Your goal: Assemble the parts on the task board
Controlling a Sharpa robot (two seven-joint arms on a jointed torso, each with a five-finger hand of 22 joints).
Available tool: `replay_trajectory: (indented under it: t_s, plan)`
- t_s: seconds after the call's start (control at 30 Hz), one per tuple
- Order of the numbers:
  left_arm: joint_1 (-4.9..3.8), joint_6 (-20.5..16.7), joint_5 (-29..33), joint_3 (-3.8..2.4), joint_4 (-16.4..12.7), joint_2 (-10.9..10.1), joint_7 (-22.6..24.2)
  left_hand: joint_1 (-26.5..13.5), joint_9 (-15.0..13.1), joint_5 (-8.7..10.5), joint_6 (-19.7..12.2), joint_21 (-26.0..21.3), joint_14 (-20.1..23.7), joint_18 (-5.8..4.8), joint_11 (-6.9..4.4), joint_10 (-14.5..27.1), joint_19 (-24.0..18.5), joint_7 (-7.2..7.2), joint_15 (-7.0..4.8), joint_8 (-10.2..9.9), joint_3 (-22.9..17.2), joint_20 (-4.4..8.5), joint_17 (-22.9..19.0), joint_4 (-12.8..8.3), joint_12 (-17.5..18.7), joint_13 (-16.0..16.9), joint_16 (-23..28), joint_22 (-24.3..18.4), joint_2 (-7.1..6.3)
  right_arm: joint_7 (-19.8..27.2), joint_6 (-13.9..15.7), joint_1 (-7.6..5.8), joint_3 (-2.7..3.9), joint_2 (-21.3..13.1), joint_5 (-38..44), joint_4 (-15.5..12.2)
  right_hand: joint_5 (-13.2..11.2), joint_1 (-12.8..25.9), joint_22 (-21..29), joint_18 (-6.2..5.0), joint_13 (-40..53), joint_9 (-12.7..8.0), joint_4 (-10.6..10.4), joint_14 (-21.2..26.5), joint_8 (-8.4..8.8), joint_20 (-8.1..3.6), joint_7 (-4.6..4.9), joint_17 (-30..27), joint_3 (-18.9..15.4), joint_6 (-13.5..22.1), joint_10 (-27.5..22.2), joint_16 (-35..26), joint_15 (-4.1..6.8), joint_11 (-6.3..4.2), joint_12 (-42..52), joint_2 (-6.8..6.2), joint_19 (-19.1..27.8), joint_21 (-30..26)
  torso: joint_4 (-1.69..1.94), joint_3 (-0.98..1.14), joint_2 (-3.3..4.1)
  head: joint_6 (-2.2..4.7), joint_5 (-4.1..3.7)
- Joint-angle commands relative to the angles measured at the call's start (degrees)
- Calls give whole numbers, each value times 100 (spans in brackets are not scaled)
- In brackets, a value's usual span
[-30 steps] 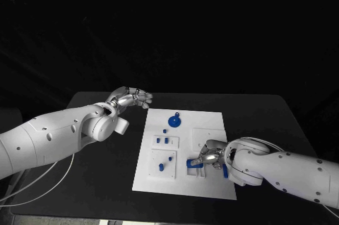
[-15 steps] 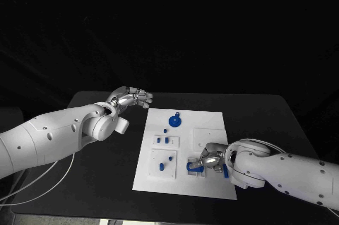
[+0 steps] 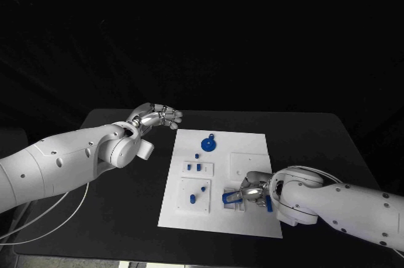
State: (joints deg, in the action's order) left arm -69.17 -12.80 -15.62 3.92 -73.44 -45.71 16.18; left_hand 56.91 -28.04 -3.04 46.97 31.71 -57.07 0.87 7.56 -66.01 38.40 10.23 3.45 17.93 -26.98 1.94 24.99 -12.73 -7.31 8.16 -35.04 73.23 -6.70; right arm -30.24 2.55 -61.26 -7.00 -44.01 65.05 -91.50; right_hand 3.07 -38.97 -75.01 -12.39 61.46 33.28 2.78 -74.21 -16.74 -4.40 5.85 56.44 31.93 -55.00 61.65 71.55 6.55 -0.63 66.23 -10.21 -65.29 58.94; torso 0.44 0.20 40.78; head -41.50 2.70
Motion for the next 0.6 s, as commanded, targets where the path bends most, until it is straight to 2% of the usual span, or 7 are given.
replay_trajectory:
  t_s: [0.03, 0.17, 0.23, 0.33, 0.37, 0.43, 0.6]
  plan:
    - [-3, 79, 31, -4, -10, 4, 80, -33, 10, 1, -45, -32, 1, -9, -8, 37, 11, 1, 45, -21, 40, -15, 7, 3, 28, -5, 19, 7, 21, 48, -143, 12, -7, -15, 39, -32, -23, -70, -74, -261, 13, 6, 58, -15, -5, -50, -18, 11, 53, -36, 52, -27, 44, -14, -32, 158, 3, -21, -1, 2, 1, -5, 0]
    - [-3, 77, 31, -4, -11, 2, 80, -32, 10, 1, -45, -33, 1, -9, -8, 37, 11, 1, 45, -21, 40, -15, 8, 3, 29, -5, 21, 7, 22, 60, -120, 13, -7, -36, 17, -51, -23, -184, -71, -261, 28, 6, 8, -27, -20, -33, -34, 13, 325, -121, 85, -42, 54, -28, -58, 238, -6, -23, 0, 2, 2, -2, -5]
    - [-3, 79, 31, -4, -10, 4, 81, -33, 10, 1, -45, -34, 1, -9, -8, 37, 12, 1, 45, -21, 40, -15, 9, 3, 29, -5, 22, 7, 22, 53, -88, 13, -7, -66, 25, -51, -25, -168, -74, -261, 37, -3, -43, -34, -8, -16, -34, 16, 421, -132, 97, -47, 55, -28, -76, 198, -12, -19, -2, 2, 2, 1, -2]
    - [-3, 83, 31, -4, -10, 4, 81, -33, 10, 1, -45, -35, 0, -9, -8, 37, 12, 1, 46, -21, 41, -15, 10, 3, 29, -5, 23, 8, 22, 67, -51, 13, -6, -100, 41, -59, -25, -120, -76, -261, 49, -10, -73, -37, 8, -4, -29, 21, 438, -129, 101, -52, 52, -23, -91, 7, -19, -13, -2, 0, 0, 1, -4]
    - [-3, 82, 32, -4, -10, 3, 81, -33, 10, 1, -45, -35, 0, -9, -8, 37, 12, 1, 46, -21, 41, -15, 11, 3, 29, -5, 23, 8, 22, 69, -42, 13, -5, -113, 70, -66, -24, -81, -76, -261, 53, -12, -87, -37, 12, 0, -28, 22, 414, -127, 101, -54, 51, -21, -96, -105, -21, -11, -1, 0, -1, 2, -5]
    - [-3, 81, 32, -4, -9, 1, 81, -35, 11, 1, -45, -36, 0, -9, -8, 37, 13, 2, 46, -21, 42, -15, 12, 5, 29, -5, 25, 8, 23, 80, -40, 13, -5, -135, 138, -81, -23, -18, -74, -261, 59, -14, -122, -36, 21, 3, -24, 24, 378, -119, 98, -58, 49, -20, -104, -239, -25, -11, -1, 1, -1, 2, -4]
    - [-3, 83, 32, -4, -7, 2, 78, -42, 12, 2, -46, -39, -1, -10, -7, 38, 13, 2, 46, -22, 46, -16, 16, 9, 30, -5, 29, 9, 23, 88, -6, 11, -1, -185, 201, -123, -22, 109, -71, -261, 73, -15, -133, -26, 47, -1, -18, 31, 211, -79, 74, -68, 47, -15, -128, -425, -13, -18, 0, 2, 0, 10, -7]
